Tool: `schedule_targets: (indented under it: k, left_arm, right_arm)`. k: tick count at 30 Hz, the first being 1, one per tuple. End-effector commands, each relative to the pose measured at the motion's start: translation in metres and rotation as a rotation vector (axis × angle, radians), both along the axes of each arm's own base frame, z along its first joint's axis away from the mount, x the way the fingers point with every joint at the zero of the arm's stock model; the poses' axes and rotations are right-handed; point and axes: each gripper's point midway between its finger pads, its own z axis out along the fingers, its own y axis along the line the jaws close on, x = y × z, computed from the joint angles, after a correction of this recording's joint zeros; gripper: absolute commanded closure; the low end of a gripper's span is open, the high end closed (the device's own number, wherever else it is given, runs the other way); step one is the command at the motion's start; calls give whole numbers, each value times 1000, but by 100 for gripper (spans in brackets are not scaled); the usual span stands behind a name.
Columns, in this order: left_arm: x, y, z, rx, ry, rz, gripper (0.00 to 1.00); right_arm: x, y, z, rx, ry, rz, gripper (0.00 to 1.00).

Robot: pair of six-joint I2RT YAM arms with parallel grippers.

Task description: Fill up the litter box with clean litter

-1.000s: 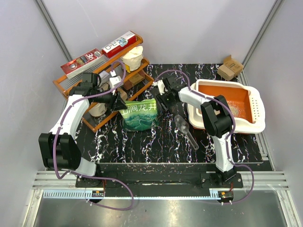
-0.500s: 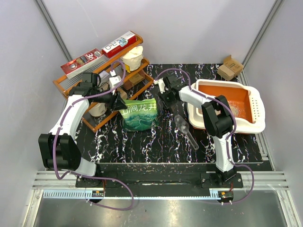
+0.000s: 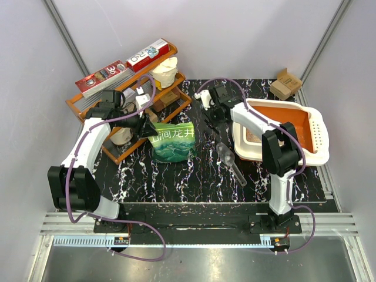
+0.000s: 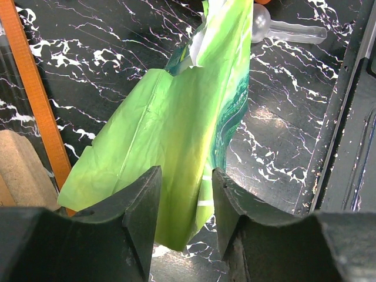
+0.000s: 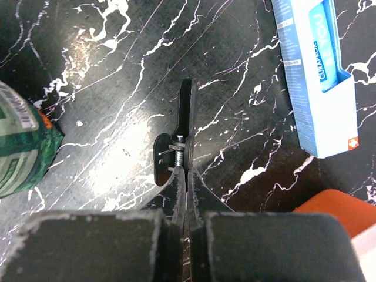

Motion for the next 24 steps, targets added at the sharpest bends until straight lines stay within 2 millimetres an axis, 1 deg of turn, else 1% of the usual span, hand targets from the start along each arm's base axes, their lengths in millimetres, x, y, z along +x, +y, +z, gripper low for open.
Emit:
schedule_targets:
  k: [1, 2, 3, 4, 5, 6, 7, 8, 9, 10, 11, 12, 13, 14, 15, 16, 17, 18, 19, 20, 22, 23, 24]
  left_arm:
    - [9, 2, 35, -8, -125, 6, 56]
    - [9, 2, 38, -8, -134, 6, 56]
    - [9, 1, 41, -11, -144, 2, 55]
    - [9, 0, 48, -15, -169, -6, 55]
    - [7, 0, 56, -18, -199, -13, 53]
    - [5, -2, 61, -15, -234, -28, 52]
    - [4, -3, 67, -13, -265, -40, 51]
    - [2, -4, 77, -10, -314, -46, 50]
    - [0, -8, 83, -9, -345, -61, 47]
    - [1, -9, 89, -3, -373, -60, 46]
    - [0, -12, 97, -3, -411, -66, 44]
    - [-2, -18, 101, -3, -435, -86, 42]
    - [0, -20, 107, 4, -463, -86, 42]
    - [-1, -23, 110, 3, -476, -94, 41]
    - [-4, -32, 114, -4, -486, -116, 41]
    - [-1, -36, 119, -7, -512, -118, 40]
    - [-2, -40, 124, -11, -532, -125, 40]
    - [-5, -50, 128, -18, -548, -144, 40]
    - [-1, -54, 135, -14, -598, -136, 39]
    - [-4, -63, 138, -21, -624, -156, 39]
    - [-1, -71, 144, -18, -680, -167, 39]
    - [-4, -80, 145, -23, -700, -193, 38]
    - [-4, -83, 146, -16, -723, -206, 38]
  right_arm:
    - [4, -10, 63, 64, -88, 4, 100]
    - [5, -14, 71, 116, -69, 7, 100]
    - [5, -22, 82, 138, -73, -16, 100]
    - [4, -27, 89, 169, -62, -22, 100]
    - [-1, -21, 106, 252, -47, 27, 100]
    - [5, -38, 121, 274, -70, -13, 100]
    - [-1, -31, 139, 361, -66, 55, 100]
    - [-2, -35, 151, 395, -78, 73, 100]
    - [-3, -41, 166, 419, -109, 87, 100]
    - [-9, -34, 181, 466, -123, 155, 100]
    - [-14, -31, 190, 493, -132, 194, 100]
    - [-20, -27, 202, 518, -149, 227, 100]
    - [-29, -18, 212, 577, -133, 277, 100]
    - [-34, -13, 219, 609, -122, 298, 100]
    - [-39, -9, 224, 643, -112, 322, 100]
    - [-51, 0, 230, 708, -72, 366, 100]
    - [-59, 4, 236, 732, -69, 398, 100]
    - [-65, 8, 239, 748, -67, 429, 100]
    - [-74, 16, 237, 752, -62, 475, 100]
    - [-80, 18, 241, 749, -73, 495, 100]
    - [-88, 23, 241, 748, -74, 529, 100]
    - [-94, 26, 244, 752, -73, 547, 100]
    - [-98, 28, 246, 754, -71, 558, 100]
